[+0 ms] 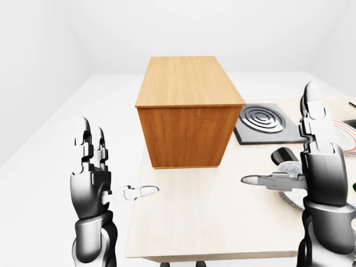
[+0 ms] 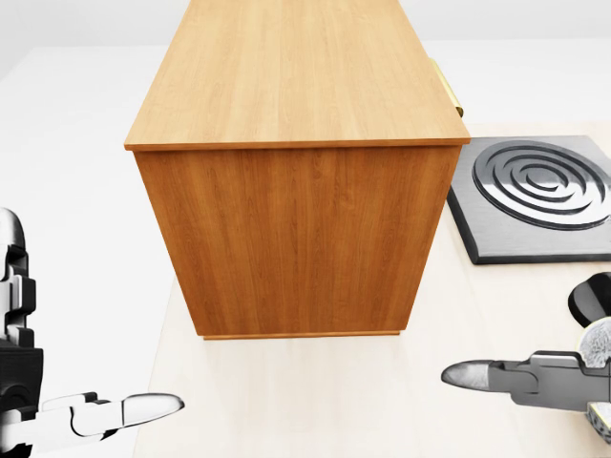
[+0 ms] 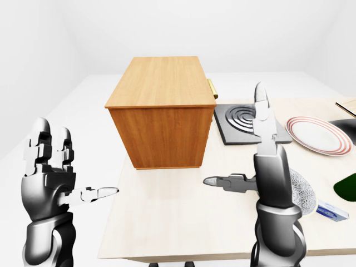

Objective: Put the bowl on the top of the cabinet.

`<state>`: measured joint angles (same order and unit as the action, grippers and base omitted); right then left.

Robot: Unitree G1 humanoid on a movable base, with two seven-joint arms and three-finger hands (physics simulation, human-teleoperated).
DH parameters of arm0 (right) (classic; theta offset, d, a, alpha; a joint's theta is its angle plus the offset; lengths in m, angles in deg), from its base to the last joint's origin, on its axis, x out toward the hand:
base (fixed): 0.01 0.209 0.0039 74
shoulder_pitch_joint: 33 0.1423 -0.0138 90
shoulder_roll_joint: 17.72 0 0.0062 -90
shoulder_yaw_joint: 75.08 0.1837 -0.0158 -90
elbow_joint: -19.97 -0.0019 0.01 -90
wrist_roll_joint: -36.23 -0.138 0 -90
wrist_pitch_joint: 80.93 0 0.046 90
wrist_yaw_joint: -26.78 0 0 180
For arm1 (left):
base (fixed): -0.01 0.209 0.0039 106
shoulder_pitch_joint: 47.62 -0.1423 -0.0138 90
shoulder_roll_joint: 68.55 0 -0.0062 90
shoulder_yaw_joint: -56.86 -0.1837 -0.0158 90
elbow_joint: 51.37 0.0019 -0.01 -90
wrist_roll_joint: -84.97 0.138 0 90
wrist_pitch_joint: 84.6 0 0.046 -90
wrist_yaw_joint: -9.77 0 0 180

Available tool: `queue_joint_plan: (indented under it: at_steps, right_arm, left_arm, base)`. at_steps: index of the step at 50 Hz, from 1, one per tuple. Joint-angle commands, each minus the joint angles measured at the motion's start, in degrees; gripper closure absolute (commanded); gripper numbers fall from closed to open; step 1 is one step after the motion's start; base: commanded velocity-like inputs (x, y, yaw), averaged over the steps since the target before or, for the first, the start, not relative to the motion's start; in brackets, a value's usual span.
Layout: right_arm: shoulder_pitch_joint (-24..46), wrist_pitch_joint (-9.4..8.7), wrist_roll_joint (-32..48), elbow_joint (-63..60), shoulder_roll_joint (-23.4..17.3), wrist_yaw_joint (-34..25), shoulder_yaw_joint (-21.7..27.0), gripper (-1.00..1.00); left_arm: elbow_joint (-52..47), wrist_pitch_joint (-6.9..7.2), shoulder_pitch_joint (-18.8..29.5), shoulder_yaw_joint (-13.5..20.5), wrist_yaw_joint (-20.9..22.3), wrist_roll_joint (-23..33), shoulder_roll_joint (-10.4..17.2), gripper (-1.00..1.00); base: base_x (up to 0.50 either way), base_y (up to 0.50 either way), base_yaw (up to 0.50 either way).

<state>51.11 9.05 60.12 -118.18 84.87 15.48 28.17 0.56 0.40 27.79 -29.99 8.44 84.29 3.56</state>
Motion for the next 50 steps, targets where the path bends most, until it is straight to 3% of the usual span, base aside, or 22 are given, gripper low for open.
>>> queue_joint_plan:
  at_steps: [1, 4, 7, 8, 19, 22, 24, 26, 29, 34, 36, 50]
  right_arm:
    - [1.44, -2.92, 0.31, -2.42, -3.54, -10.44, 13.48, -1.0]
    - [2.78, -4.99, -0.85, -3.28, -5.5, -13.65, 18.08, -1.0]
    - [2.87, -4.99, -0.47, -3.7, -6.16, -15.49, 19.47, -1.0]
    - [2.62, -4.99, -1.92, -4.76, -8.06, -18.57, 23.47, -1.0]
    - [-1.01, -4.99, -2.35, -3.35, -7.51, -28.06, 33.27, -1.0]
    - [-1.11, -4.49, -1.81, -2.72, -7.5, -28.69, 34.24, -1.0]
    - [-1.98, -2.61, -0.14, -0.81, -8.18, -28.69, 35.61, -1.0]
    - [-1.91, -1.96, -0.18, 0.04, -8.15, -28.69, 36.43, -1.0]
    - [-1.15, -3.54, -0.16, 0.37, -9.59, -28.69, 38.05, -1.0]
    - [-2.93, 1.4, 2.25, 5.01, -8.89, -28.69, 38.82, -1.0]
    - [-4.11, 4.5, 3.68, 7.31, -7.95, -28.69, 38.55, -1.0]
    - [-6.0, 5.01, 7.97, 15.88, -6.58, -28.69, 37.24, -1.0]
  left_arm:
    - [0.29, 0.0, -0.27, -0.39, 0.02, 0.34, 0.06, -1.0]
    - [0.21, 0.0, -0.32, -0.54, 0.03, 0.42, 0.1, -1.0]
    - [0.28, 0.0, -0.33, -0.59, 0.01, 0.44, 0.12, -1.0]
    - [0.23, 0.0, -0.45, -0.63, 0.05, 0.42, 0.13, -1.0]
    - [0.42, 0.0, -0.79, -0.85, 0.02, 0.63, 0.12, -1.0]
    - [0.47, 0.0, -0.78, -0.83, 0.01, 0.59, 0.15, -1.0]
    - [0.56, 0.0, -0.75, -0.88, 0.06, 0.6, 0.18, -1.0]
    - [0.36, 0.0, -0.7, -0.88, 0.01, 0.64, 0.17, -1.0]
    - [0.75, 0.0, -0.61, -0.88, 0.0, 0.71, 0.17, -1.0]
    - [0.89, 0.0, -0.43, -0.82, -0.19, 0.87, 0.15, -1.0]
    - [0.89, 0.0, -0.26, -0.96, -0.24, 1.0, 0.17, -1.0]
    - [2.08, 0.0, 0.48, -0.64, -0.74, 1.15, 0.19, -1.0]
  base:
    - [0.0, 0.0, 0.0]
    - [0.0, 0.0, 0.0]
    - [0.0, 0.0, 0.0]
    - [0.0, 0.0, 0.0]
    - [0.0, 0.0, 0.0]
    - [0.0, 0.0, 0.0]
    - [0.0, 0.0, 0.0]
    - [0.0, 0.0, 0.0]
    - [0.0, 0.0, 0.0]
    - [0.0, 0.0, 0.0]
    - [0.0, 0.0, 0.0]
    - [0.0, 0.0, 0.0]
